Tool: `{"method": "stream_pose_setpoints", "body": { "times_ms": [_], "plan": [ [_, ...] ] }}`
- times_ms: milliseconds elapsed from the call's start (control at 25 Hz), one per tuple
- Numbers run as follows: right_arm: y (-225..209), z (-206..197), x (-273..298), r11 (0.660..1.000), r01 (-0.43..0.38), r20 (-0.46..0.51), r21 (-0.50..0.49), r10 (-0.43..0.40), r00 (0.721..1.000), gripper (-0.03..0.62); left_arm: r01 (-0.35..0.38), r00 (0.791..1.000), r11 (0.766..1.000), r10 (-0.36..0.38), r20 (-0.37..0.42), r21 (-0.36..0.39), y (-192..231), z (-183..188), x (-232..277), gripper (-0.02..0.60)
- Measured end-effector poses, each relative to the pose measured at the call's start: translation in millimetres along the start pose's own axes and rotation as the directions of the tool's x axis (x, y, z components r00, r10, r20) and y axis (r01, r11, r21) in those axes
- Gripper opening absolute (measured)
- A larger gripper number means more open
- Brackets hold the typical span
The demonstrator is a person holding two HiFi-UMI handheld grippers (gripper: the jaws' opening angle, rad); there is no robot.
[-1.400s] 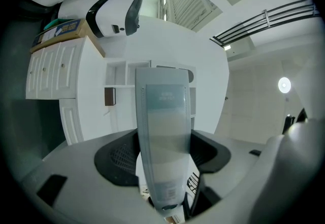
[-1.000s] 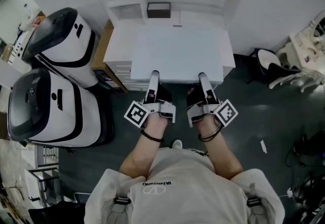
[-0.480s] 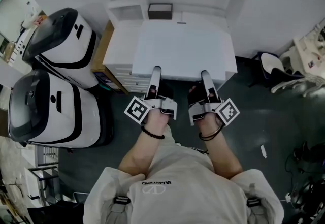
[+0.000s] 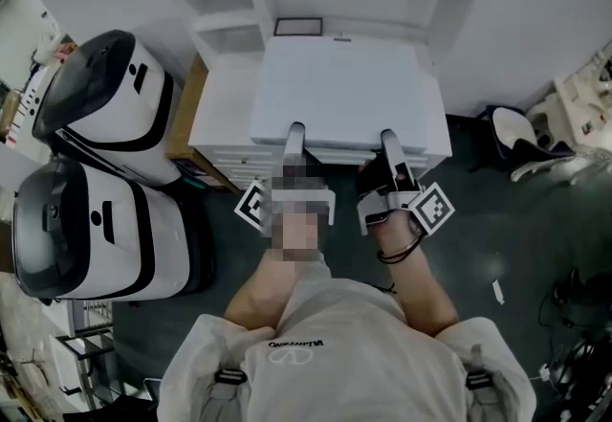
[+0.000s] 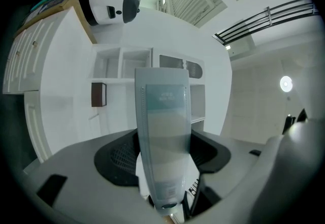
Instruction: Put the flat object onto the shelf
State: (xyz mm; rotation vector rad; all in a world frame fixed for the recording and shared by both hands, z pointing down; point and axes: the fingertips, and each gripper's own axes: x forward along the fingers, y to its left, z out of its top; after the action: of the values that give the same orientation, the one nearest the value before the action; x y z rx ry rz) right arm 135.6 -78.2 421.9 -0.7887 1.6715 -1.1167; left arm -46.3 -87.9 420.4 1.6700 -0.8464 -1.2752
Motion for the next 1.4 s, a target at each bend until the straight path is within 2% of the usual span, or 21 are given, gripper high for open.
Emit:
{"method": "stream_pose_setpoints", "body": {
  "times_ms": [520, 920, 1400],
  "plan": [
    [-28, -2, 148, 1.0, -0.023, 0.033, -0.016, 0.024, 0.999, 0.299, 0.031, 0.999, 1.0, -0.031, -0.032, -0.008, 38, 85, 127, 0.291],
    [-18, 11, 199, 0.996, -0.06, 0.076, -0.06, 0.065, 0.995, 0.299, 0.083, 0.994, 0.996, -0.085, -0.073, -0.032, 34, 105, 181, 0.291],
    [-5, 37, 258, 0.992, -0.115, 0.06, -0.053, 0.118, 0.991, 0.299, 0.123, 0.991, 0.992, -0.123, -0.045, 0.006, 17, 118, 242, 0.291]
  ]
}}
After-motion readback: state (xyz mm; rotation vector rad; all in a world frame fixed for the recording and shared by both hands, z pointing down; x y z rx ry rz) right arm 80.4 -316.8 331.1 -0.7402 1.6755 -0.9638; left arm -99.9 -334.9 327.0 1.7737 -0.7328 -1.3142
